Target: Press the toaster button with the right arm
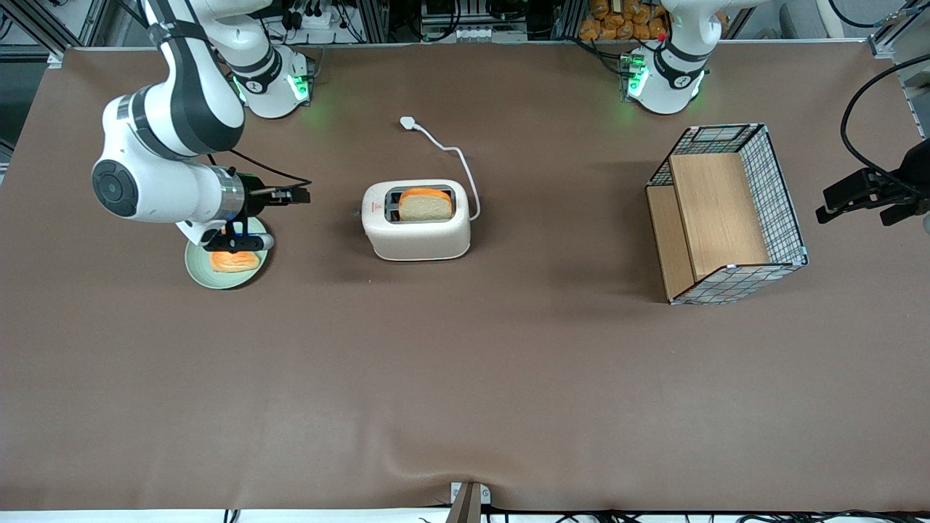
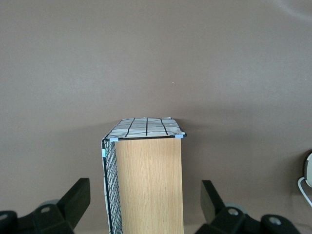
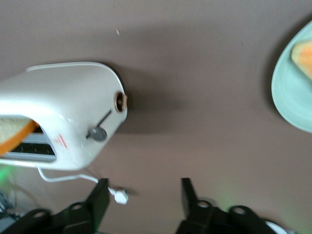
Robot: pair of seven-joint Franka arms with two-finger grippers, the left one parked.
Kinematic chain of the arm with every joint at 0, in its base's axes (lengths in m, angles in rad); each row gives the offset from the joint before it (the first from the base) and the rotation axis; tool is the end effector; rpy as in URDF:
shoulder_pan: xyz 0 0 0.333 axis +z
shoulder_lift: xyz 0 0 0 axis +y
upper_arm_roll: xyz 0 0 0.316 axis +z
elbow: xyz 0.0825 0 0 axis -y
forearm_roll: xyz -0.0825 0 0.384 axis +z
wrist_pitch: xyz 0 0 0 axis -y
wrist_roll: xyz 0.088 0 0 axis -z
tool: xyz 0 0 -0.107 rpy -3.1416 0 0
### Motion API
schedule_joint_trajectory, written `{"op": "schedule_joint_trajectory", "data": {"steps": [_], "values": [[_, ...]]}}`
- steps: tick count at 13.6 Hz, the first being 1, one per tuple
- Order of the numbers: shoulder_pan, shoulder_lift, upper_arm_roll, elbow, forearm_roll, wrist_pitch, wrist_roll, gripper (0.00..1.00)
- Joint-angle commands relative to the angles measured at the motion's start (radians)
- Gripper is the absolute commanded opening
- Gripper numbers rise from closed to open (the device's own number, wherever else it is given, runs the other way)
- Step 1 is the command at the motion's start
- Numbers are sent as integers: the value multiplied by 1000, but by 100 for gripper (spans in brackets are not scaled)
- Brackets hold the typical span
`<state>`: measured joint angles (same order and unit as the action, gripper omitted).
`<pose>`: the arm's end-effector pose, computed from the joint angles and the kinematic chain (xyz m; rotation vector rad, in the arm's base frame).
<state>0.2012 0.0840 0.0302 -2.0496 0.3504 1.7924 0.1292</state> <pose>0.5067 0.1492 0.3800 -2.8256 0.0489 0.5627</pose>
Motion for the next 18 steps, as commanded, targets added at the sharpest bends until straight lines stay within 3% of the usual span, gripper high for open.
{"op": "schedule_joint_trajectory", "data": {"steps": [1, 2, 3, 7, 12, 18], "values": [[63, -43, -6, -75, 22, 114, 30, 24], [64, -32, -4, -75, 27, 129, 30, 8], [64, -20, -4, -75, 39, 142, 30, 0], [119, -18, -6, -84, 47, 150, 30, 0], [170, -15, -4, -161, 73, 277, 30, 0], [172, 6, -4, -162, 120, 288, 30, 0]]}}
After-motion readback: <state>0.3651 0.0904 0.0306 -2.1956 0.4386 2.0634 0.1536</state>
